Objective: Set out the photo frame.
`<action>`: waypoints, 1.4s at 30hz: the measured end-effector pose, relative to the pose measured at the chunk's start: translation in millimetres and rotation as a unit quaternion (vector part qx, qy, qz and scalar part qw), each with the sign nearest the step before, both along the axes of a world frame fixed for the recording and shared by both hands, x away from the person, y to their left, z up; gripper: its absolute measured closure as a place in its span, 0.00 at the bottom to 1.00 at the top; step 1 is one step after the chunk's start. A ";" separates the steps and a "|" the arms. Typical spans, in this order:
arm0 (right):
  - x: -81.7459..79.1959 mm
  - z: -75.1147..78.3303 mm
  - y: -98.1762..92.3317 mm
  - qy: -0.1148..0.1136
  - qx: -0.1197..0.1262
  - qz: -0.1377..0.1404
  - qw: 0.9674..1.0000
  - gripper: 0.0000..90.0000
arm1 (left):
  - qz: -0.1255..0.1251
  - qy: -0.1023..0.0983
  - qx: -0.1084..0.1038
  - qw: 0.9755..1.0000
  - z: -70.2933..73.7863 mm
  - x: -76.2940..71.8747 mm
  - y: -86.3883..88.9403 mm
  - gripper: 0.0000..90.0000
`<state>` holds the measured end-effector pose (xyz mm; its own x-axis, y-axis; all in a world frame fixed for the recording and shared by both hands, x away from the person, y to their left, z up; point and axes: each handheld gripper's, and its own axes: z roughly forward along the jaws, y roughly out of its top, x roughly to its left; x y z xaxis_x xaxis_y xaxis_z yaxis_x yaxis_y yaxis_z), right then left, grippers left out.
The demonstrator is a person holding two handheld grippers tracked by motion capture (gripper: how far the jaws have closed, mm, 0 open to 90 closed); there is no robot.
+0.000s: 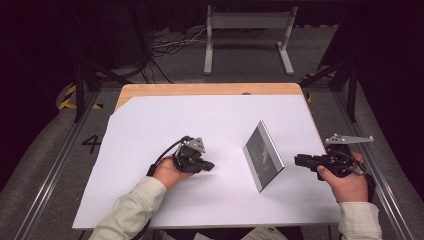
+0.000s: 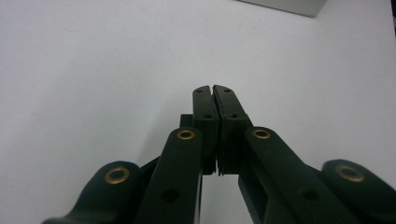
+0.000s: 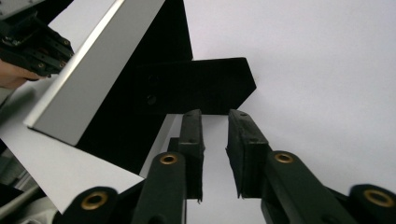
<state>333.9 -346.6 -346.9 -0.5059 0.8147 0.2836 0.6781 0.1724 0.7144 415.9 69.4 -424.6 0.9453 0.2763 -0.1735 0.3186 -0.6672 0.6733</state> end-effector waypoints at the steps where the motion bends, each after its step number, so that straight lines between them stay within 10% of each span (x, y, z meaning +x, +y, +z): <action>1: 1.2 0.9 0.7 0.008 0.007 -0.005 1.000 0.83 | 0.002 0.000 -0.001 1.000 0.1 0.3 1.1 0.97; 42: 30.7 46.8 16.9 0.121 -0.030 -0.078 0.989 0.78 | 0.042 0.000 0.004 0.999 -4.4 3.6 28.0 0.91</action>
<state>364.6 -329.7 -300.1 -0.2953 0.8966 0.3299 0.8501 0.0890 0.5190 419.6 97.4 -429.0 0.9190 0.3555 -0.1702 0.3728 -0.6438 0.6682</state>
